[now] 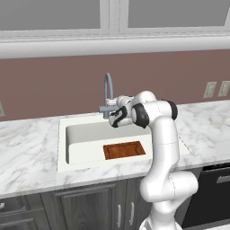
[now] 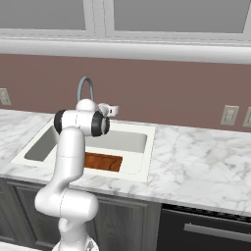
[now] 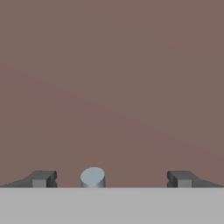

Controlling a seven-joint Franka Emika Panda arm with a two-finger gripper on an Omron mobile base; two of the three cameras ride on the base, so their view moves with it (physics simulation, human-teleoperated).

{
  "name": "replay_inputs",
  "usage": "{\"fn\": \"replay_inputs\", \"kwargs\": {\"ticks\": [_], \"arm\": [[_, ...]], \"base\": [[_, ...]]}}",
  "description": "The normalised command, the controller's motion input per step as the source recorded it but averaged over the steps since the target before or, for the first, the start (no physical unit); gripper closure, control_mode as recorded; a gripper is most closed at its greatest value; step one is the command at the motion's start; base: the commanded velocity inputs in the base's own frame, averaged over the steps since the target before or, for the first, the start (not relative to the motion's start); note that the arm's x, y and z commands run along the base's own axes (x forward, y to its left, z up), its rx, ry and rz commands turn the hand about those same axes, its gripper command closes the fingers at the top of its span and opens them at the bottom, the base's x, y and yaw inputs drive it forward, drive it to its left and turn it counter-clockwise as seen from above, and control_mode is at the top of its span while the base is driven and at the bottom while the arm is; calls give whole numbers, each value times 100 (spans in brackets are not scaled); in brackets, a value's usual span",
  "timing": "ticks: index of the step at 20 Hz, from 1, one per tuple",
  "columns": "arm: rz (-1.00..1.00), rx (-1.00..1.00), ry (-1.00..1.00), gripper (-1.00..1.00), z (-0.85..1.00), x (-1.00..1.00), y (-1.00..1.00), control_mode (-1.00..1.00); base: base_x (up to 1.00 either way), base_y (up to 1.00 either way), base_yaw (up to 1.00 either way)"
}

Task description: Turn on the sink faucet with hot water and rinse the cutting board for ten seconds, then turn off the faucet. Push the cutting board to reach the water if necessary.

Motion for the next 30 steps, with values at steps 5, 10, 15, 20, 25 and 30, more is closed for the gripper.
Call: {"fn": "replay_inputs", "kwargs": {"ticks": [5,10,15,20,25,30], "arm": [[0,0,0,-100,0,0,-8,-100],[0,0,0,-100,0,0,-11,-100],[0,0,0,-100,0,0,-8,-100],[0,0,0,-100,0,0,-3,-100],[0,0,0,-100,0,0,-4,-100],[0,0,0,-100,0,0,-8,-100]], "base": [[0,0,0],[0,0,0],[0,0,0],[0,0,0],[0,0,0],[0,0,0]]}}
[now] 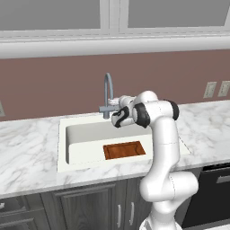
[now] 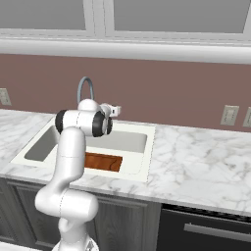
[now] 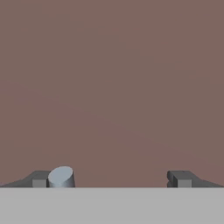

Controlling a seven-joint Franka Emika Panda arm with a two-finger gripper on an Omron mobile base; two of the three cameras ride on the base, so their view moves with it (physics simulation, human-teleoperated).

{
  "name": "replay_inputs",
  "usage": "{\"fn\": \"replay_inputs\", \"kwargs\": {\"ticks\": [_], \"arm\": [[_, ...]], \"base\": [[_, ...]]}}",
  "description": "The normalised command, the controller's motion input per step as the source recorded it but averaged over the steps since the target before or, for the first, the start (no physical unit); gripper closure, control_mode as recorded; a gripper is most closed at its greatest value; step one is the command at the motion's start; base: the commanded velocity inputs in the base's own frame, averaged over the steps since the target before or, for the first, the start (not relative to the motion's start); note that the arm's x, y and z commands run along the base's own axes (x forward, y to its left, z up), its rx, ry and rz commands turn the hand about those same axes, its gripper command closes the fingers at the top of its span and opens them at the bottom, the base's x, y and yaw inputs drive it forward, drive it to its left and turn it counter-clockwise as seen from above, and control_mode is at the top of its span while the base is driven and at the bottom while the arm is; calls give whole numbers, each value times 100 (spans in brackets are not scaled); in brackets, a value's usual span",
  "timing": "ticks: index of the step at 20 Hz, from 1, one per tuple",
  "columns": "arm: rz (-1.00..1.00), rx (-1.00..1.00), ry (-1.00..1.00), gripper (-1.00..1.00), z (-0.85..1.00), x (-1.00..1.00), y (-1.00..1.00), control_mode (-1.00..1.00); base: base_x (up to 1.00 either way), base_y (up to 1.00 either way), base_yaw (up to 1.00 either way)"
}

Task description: Turn on the sink faucet with hot water and rinse the cutting board for ten seconds, then turn off the faucet. Push the cutting board to reach the water if necessary.

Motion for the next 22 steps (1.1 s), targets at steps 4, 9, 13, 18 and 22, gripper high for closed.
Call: {"fn": "replay_inputs", "kwargs": {"ticks": [4,9,13,18,22], "arm": [[0,0,0,-100,0,0,-8,-100],[0,0,0,-100,0,3,-6,-100],[0,0,0,-100,0,2,-7,-100],[0,0,0,-100,0,0,-8,-100],[0,0,0,-100,0,0,-20,-100]], "base": [[0,0,0],[0,0,0],[0,0,0],[0,0,0],[0,0,0]]}}
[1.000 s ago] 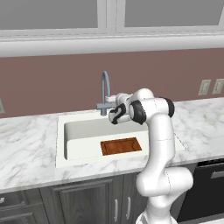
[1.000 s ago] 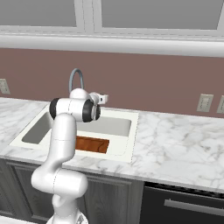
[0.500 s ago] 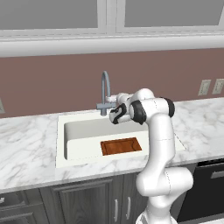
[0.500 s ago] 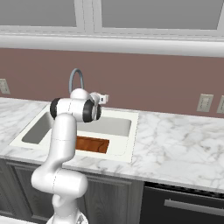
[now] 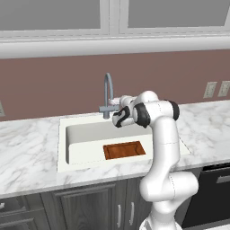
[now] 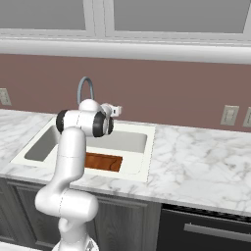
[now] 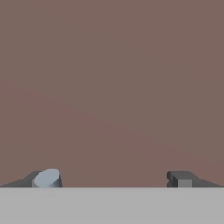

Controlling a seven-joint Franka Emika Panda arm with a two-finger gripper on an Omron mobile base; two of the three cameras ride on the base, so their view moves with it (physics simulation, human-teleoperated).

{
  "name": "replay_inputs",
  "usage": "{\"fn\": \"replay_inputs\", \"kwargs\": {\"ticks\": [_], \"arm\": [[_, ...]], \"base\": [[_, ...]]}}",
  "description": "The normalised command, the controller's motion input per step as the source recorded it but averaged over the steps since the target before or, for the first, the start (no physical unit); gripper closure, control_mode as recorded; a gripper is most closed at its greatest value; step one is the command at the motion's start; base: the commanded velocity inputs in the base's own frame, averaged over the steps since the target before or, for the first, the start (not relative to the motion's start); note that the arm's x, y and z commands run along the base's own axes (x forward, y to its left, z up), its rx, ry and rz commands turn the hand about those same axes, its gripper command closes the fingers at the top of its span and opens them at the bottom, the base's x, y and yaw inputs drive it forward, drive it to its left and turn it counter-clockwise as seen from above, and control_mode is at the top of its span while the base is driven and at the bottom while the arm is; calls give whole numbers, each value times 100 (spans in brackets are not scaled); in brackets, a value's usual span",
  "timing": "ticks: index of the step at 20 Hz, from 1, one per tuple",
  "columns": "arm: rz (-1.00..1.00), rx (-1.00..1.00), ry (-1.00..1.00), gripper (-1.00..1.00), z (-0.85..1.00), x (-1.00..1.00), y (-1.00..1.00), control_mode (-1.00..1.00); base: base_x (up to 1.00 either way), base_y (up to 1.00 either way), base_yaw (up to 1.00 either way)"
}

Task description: Turn on the sink faucet with hot water and rinse the cutting board for ten seconds, then turn off the faucet. Push the cutting board to reach the water if necessary.

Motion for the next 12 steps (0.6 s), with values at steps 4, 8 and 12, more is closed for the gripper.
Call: {"fn": "replay_inputs", "kwargs": {"ticks": [4,8,12], "arm": [[0,0,0,-100,0,0,-31,-100],[0,0,0,-100,0,0,-42,-100],[0,1,0,-100,0,0,-49,-100]], "base": [[0,0,0],[0,0,0],[0,0,0]]}}
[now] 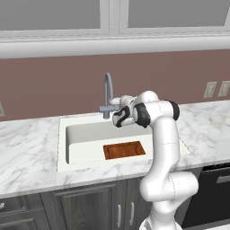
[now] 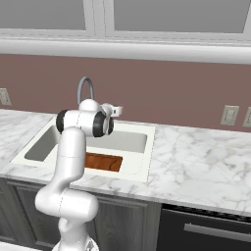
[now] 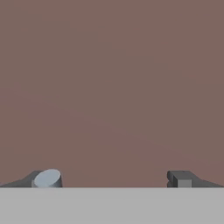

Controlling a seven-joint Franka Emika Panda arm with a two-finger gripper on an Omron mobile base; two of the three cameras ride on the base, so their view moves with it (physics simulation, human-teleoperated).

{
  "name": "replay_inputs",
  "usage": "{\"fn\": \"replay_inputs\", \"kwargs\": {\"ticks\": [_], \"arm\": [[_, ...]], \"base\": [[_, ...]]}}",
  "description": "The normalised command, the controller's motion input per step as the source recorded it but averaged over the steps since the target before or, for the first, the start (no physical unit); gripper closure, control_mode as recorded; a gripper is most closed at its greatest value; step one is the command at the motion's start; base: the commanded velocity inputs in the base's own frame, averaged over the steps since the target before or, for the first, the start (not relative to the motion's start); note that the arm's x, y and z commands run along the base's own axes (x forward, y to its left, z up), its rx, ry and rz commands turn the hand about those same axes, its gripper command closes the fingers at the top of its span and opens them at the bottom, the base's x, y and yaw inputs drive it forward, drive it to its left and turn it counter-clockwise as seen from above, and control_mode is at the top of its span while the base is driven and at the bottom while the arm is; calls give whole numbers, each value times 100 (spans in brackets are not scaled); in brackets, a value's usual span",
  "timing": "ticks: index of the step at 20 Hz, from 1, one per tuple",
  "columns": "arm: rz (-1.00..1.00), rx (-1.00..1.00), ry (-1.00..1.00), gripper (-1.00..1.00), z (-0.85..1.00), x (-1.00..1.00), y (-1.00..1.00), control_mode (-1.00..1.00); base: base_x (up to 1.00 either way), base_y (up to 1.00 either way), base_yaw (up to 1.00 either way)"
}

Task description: Turn on the sink faucet with hot water and rinse the cutting board for ten seconds, then turn off the faucet. Push the cutting board to reach the water if necessary.

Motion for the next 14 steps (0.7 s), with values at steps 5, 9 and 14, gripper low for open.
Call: {"fn": "replay_inputs", "kwargs": {"ticks": [5,9,14], "arm": [[0,1,0,-100,0,0,-59,-100],[1,0,-1,-100,0,0,-67,-100],[3,0,0,-100,0,-1,-71,-100]], "base": [[0,0,0],[0,0,0],[0,0,0]]}}
